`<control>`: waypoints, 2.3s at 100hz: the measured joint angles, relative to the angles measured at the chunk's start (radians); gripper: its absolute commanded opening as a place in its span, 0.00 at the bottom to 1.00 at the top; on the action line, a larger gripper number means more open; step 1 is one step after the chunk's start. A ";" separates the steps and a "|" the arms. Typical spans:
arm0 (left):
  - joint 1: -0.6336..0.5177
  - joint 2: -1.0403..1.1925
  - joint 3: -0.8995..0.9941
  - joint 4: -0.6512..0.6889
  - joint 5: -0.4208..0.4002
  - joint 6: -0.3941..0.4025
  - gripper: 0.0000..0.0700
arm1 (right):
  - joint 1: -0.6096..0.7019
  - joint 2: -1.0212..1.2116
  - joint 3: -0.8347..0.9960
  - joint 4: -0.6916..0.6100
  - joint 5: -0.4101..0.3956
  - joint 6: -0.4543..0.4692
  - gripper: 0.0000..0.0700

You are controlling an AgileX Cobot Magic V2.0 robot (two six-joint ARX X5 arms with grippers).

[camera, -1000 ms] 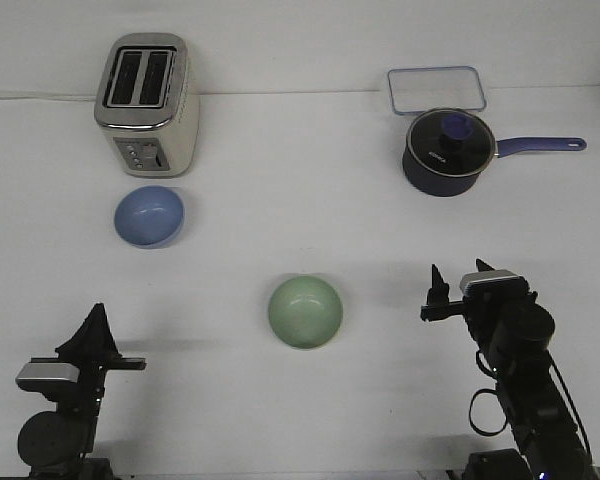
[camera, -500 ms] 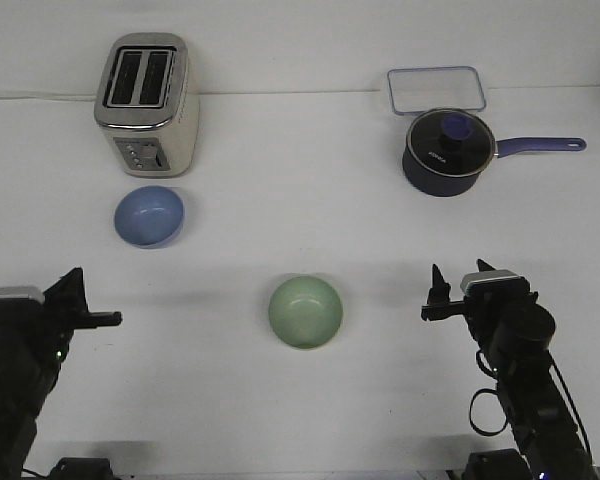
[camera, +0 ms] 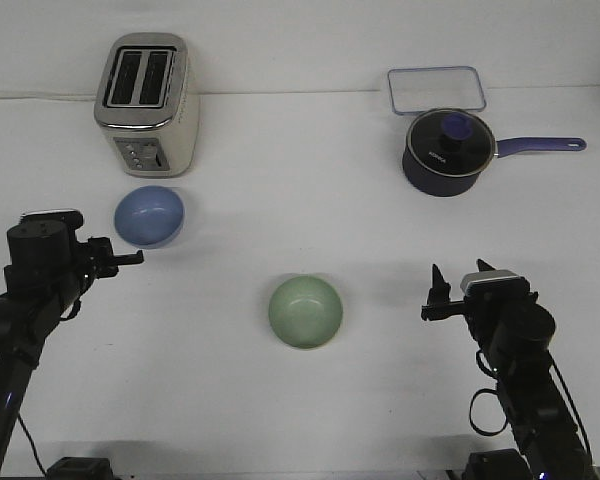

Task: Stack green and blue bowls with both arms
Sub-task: 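Reach the left gripper forward to the rim of the light blue bowl, then close the left gripper on the blue bowl rim, then lift the blue bowl and carry it over the green bowl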

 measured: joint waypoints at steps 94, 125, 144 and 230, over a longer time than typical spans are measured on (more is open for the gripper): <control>0.086 0.618 0.428 -0.053 0.000 0.000 0.55 | 0.000 0.000 0.000 0.000 0.000 0.000 0.77; 0.103 0.777 0.428 -0.053 0.000 0.015 0.54 | 0.000 0.000 0.000 0.000 0.000 0.000 0.77; 0.103 0.811 0.428 -0.059 0.001 0.027 0.09 | 0.000 0.000 0.000 0.000 0.000 0.000 0.77; -0.119 0.417 0.436 -0.234 0.171 0.011 0.01 | 0.000 0.000 0.000 0.000 0.000 0.000 0.77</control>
